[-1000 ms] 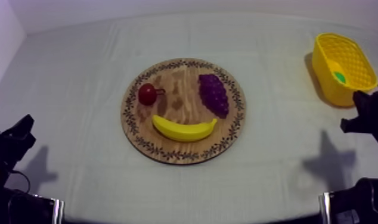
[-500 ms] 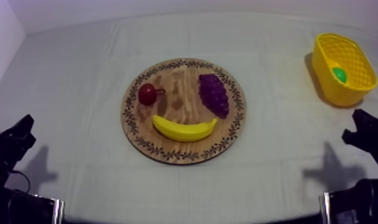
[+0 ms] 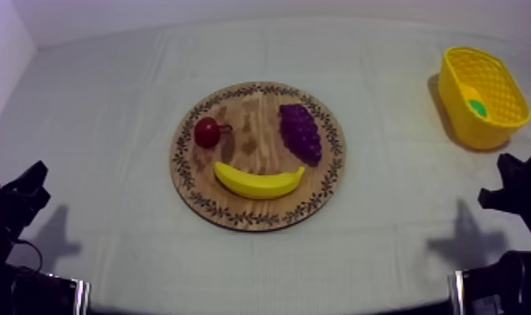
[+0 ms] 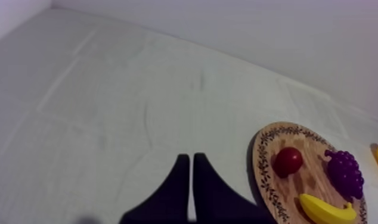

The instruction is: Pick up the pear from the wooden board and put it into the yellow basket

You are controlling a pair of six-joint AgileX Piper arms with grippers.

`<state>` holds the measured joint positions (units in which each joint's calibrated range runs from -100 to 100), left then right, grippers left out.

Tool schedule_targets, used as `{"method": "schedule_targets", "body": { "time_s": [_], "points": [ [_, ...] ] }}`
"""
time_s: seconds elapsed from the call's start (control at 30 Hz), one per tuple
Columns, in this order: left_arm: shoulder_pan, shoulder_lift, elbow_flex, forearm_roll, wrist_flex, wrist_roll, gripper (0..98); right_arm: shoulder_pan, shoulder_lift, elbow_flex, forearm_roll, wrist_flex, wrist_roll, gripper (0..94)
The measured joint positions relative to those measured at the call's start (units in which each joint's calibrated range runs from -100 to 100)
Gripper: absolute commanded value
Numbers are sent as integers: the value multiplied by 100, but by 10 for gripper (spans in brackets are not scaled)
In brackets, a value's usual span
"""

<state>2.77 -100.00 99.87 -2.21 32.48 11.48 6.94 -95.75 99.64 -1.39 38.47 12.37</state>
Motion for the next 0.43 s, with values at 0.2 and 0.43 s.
{"method": "schedule_targets", "body": {
  "time_s": [0.2,0.43],
  "points": [
    [0,0,0,0,0,0,1,0,0,0,0,0,-24,4],
    [0,0,0,0,0,0,1,0,0,0,0,0,-38,4]
  ]
}}
